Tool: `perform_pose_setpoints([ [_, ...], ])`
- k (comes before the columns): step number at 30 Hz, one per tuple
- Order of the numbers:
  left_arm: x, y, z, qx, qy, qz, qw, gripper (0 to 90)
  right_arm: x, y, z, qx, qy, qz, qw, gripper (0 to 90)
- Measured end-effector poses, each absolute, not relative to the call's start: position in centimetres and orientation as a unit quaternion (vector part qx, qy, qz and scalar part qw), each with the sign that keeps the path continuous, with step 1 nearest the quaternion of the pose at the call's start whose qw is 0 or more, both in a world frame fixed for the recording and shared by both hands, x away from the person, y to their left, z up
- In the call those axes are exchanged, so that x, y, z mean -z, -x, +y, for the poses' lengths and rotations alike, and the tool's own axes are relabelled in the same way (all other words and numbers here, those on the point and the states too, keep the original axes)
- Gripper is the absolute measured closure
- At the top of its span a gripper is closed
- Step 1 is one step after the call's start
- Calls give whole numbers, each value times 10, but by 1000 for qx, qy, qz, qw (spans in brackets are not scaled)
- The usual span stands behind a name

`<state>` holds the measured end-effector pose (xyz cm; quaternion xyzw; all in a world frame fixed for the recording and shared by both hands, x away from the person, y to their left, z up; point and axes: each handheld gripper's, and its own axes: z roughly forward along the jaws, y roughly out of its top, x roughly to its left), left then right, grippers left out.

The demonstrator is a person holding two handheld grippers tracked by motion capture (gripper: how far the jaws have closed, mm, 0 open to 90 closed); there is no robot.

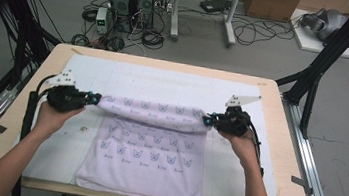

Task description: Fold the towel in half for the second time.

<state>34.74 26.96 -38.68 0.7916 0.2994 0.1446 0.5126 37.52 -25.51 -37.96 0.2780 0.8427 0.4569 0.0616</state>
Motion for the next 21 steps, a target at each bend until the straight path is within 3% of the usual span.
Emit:
perform_pose_setpoints([
  [7,410,-279,280,-114,-808,283,504,879,400,-309,-253,-457,-241,856,36,770],
  [10,411,-259,282,-107,-819,274,493,841,410,-289,-255,-446,-234,864,21,687],
  [12,409,-255,282,-108,-826,271,483,700,410,-282,-259,-443,-238,864,23,618],
  [15,403,-257,279,-117,-827,270,480,580,400,-279,-267,-459,-249,852,45,562],
  [21,411,-269,265,-112,-838,259,467,591,399,-279,-247,-454,-223,862,45,557],
])
